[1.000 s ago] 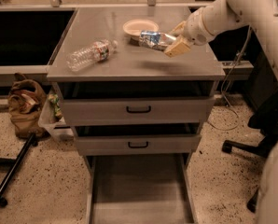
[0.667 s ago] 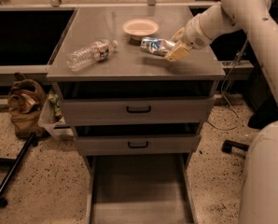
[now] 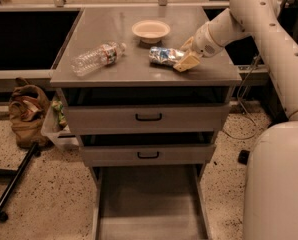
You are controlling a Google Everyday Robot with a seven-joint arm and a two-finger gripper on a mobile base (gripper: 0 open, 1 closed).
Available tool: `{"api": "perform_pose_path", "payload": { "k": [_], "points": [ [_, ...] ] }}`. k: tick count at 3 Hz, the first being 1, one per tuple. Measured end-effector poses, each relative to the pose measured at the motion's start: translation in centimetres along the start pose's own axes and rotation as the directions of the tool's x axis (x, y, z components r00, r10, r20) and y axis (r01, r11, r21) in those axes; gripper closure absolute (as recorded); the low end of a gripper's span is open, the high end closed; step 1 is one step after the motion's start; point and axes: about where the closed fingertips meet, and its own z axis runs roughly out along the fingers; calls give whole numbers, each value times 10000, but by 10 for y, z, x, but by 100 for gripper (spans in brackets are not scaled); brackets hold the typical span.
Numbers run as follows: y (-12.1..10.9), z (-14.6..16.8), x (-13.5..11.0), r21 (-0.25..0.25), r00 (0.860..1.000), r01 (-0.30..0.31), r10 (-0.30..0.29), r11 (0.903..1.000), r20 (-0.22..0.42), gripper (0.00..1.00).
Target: Pick redbull can from bottom drawer and place on counter
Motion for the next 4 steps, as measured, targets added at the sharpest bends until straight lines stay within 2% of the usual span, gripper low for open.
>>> {"api": "perform_pose_path", "payload": {
  "k": [1, 4],
  "points": [
    [0, 0, 0, 0, 10000, 0, 0, 10000, 0, 82],
    [0, 0, 0, -2, 10000, 0, 0, 10000, 0, 12]
  ]
}}
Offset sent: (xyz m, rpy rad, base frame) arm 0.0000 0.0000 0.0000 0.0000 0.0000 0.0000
